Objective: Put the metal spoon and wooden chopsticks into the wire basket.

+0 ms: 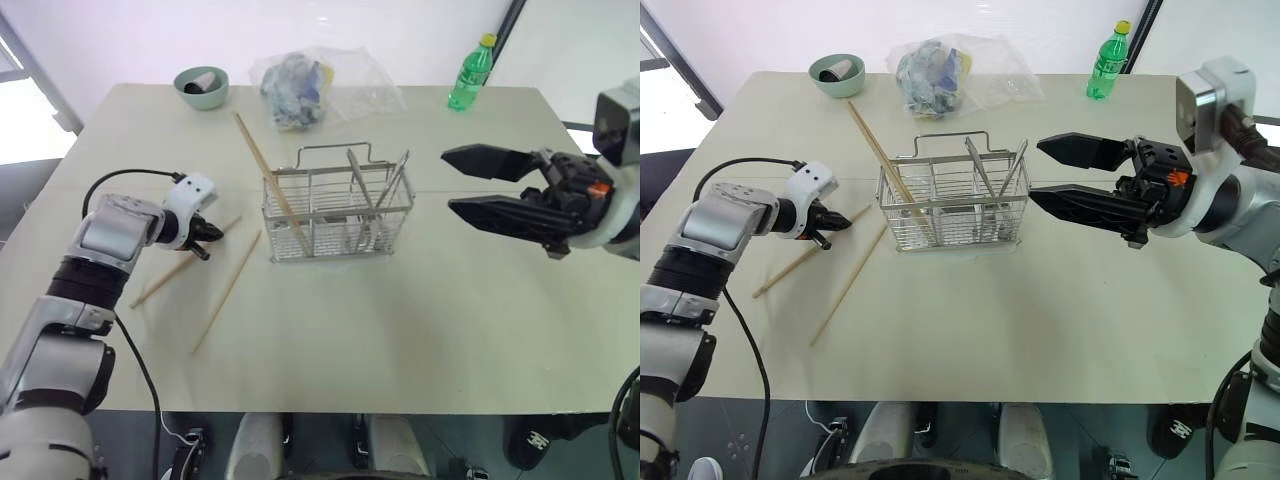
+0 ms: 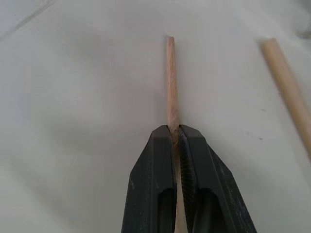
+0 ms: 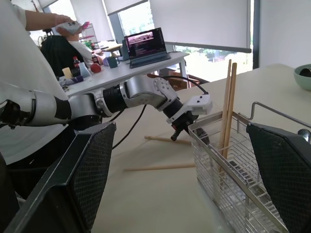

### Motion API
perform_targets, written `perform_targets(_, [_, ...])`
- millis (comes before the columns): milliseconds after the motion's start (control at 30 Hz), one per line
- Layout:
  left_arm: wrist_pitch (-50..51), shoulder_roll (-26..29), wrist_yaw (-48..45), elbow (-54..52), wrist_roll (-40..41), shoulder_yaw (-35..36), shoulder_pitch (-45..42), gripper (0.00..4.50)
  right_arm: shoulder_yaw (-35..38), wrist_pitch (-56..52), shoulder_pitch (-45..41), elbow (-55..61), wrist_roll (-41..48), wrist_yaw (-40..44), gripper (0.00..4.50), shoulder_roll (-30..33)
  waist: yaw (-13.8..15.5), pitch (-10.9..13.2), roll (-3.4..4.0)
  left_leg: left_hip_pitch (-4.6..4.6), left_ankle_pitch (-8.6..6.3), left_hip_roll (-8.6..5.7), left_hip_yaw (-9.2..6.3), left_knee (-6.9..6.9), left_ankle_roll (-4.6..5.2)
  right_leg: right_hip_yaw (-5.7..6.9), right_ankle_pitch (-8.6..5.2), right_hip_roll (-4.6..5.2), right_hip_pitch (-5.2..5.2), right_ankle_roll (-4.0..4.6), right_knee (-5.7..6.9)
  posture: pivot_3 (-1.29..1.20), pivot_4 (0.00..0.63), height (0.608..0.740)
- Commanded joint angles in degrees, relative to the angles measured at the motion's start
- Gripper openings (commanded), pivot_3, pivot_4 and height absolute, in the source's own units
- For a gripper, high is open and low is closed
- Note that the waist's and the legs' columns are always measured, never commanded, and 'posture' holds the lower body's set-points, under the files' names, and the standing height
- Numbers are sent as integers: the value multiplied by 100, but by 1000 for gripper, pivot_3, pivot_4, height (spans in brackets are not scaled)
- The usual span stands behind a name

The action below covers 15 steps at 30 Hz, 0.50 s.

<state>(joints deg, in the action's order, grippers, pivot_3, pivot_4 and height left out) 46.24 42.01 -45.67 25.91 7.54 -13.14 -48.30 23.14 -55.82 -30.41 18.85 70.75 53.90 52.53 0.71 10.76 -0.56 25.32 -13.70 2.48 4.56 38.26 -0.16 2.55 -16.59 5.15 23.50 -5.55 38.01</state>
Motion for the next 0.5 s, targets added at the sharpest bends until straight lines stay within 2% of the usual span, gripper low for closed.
perform_targets(33, [-681, -296, 1041, 195, 80, 1046, -379, 58, 243, 115, 5, 92, 85, 8, 4439, 138, 4, 2, -3, 1, 0, 0, -2, 1, 0, 0, 0, 1, 1, 0, 2, 0, 150, 722])
perform_targets(133, [-1426, -795, 1835, 25, 605, 2196, -675, 58, 294, 113, 108, 111, 93, -28, 4439, 159, 17, 10, -22, 7, 0, 11, -6, 5, 0, 2, 1, 4, 3, -1, 2, 0, 150, 722])
perform_targets(267, [-1319, -1476, 2460, -628, 1831, 3566, -1266, 58, 385, 97, 339, 241, 146, -51, 4439, 162, 3, 7, -37, 8, -1, 9, -5, 6, 1, 3, 2, 14, 2, -4, 0, 0, 150, 722])
perform_targets(367, [-834, -1852, 2714, -1165, 2607, 3927, -1768, 58, 444, 132, 517, 357, 175, -119, 4439, 130, 3, 8, -38, 7, 0, 6, -3, 6, 0, 3, 3, 18, 2, -5, 1, 0, 150, 722])
perform_targets(500, [-524, -2046, 2705, -1677, 2970, 3713, -2054, 58, 463, 237, 714, 486, 95, -208, 4439, 58, -2, 7, -37, 0, 3, 0, -2, 5, -5, 4, 3, 17, -2, -6, 1, 0, 150, 722])
